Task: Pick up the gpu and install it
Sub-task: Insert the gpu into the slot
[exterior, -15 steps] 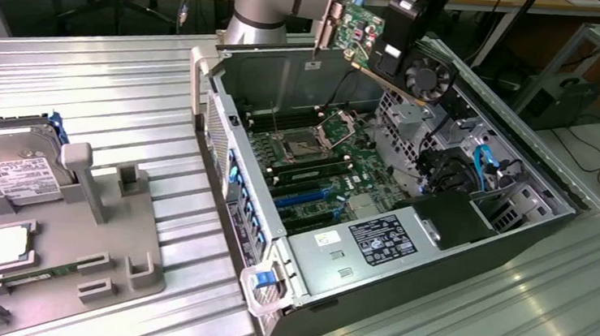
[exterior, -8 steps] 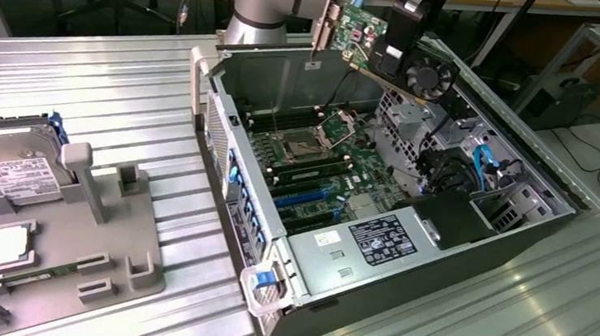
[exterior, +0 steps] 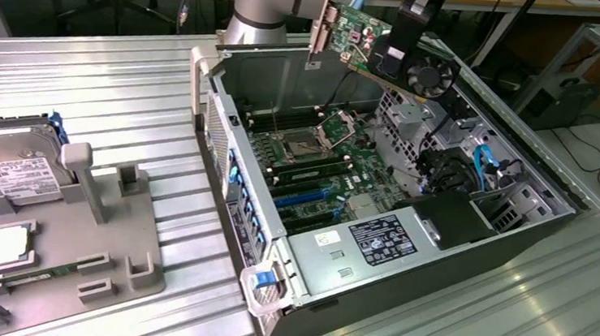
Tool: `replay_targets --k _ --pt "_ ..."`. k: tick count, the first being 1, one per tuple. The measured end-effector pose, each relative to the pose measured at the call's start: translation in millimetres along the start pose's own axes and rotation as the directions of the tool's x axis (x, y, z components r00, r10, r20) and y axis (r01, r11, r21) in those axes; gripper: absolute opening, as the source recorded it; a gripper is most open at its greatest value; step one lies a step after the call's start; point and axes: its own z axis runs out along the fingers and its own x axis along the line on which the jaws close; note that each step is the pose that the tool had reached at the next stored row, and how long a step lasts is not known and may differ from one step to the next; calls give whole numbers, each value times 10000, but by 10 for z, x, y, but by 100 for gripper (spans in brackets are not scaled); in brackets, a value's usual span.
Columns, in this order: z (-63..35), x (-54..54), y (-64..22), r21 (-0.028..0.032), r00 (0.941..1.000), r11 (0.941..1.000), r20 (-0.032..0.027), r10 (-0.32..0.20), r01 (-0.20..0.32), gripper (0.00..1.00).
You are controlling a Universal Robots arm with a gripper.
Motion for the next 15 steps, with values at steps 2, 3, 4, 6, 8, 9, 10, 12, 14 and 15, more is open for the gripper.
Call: replay_targets --k 2,3,4,6,8,9,10,12,14,15 --pt "0 0 0 -3 9998 9998 -3 -200 200 28" --pt "0 0 0 -4 9996 9996 -4 -270 270 28" --pt "0 0 0 -6 9994 9994 -6 -357 357 28" --pt "0 0 0 -9 9986 9986 -8 -529 529 28" --pt "0 0 0 -14 9968 9968 -12 -805 805 28" --pt "0 0 0 -15 9959 9959 -14 -902 902 28" --pt "0 0 0 -17 9952 9952 -15 -977 977 28" --pt "0 0 0 -20 9936 9936 -18 -1129 1129 28" --pt "0 0 0 -22 9919 9919 -20 -1274 1274 28" --pt "0 0 0 -24 9907 9907 -21 -1358 1358 28"
